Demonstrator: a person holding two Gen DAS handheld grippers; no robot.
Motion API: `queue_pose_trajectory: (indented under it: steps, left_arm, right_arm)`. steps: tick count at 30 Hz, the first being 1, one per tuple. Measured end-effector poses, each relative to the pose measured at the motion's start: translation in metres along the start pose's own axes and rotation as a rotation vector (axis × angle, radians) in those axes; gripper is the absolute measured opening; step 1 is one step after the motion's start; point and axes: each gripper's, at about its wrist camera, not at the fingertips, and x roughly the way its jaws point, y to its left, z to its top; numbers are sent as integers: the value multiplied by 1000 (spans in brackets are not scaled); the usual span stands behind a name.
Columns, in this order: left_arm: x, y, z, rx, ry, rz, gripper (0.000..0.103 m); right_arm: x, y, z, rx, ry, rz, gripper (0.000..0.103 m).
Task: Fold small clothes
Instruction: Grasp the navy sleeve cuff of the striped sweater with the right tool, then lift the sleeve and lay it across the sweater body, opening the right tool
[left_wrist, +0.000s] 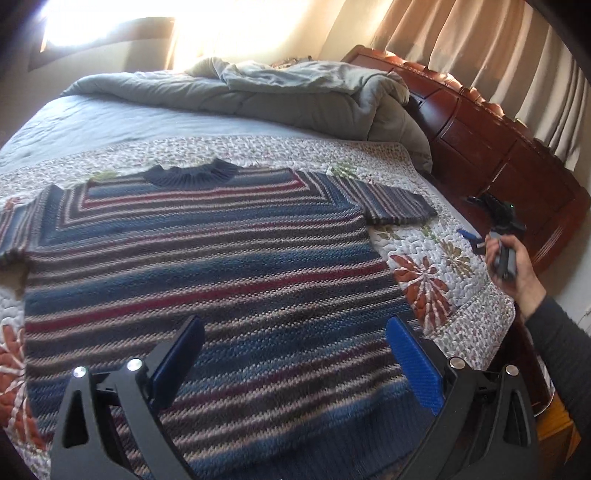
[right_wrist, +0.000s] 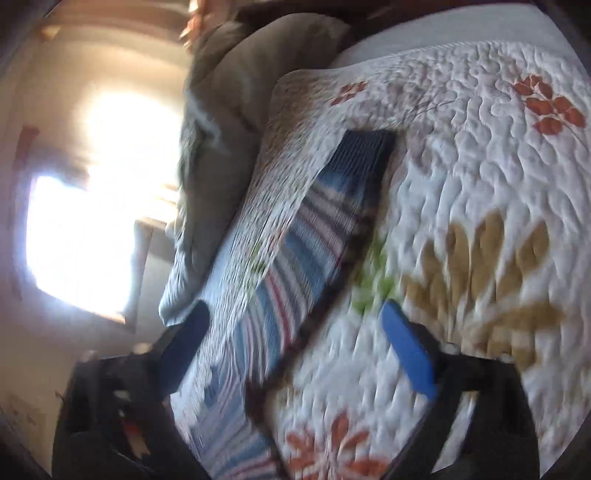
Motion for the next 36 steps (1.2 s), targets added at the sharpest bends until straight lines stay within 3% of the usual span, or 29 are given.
queue_pose_trajectory:
  steps: [1, 4, 12, 16, 19, 21, 23, 25, 31, 36]
  left_arm:
    - [7, 1, 1, -7, 5, -6, 99]
    - [25, 8, 6, -42, 16, -28, 99]
    - [45, 17, 14, -56, -13, -30, 99]
    - [50, 20, 13, -60, -24, -38, 99]
    - [51, 25, 10, -64, -27, -40, 99]
    - [51, 28, 8, -69, -26, -38, 99]
    - [51, 34, 6, -78, -25, -33, 99]
    - [52, 39, 4, -88, -23, -26, 99]
    - [51, 49, 0, -94, -25, -21, 99]
    - [41, 60, -2, -117, -48, -36, 99]
  right_arm:
    - [7, -7, 10, 24, -1, -1, 50]
    - [36, -30, 44, 85, -10, -40, 49]
    - [80, -45, 70, 96, 4, -93, 50]
    - [96, -33, 73, 42, 0, -114, 64]
    - [104, -31, 74, 41, -9, -109, 64]
    - [110, -28, 77, 33, -9, -112, 60]
    - [111, -26, 76, 30, 6, -111, 35]
    - [113, -22, 75, 16, 20, -123, 20]
    - [101, 21, 67, -117, -9, -150, 14]
    - [85, 85, 46, -244, -36, -145, 13]
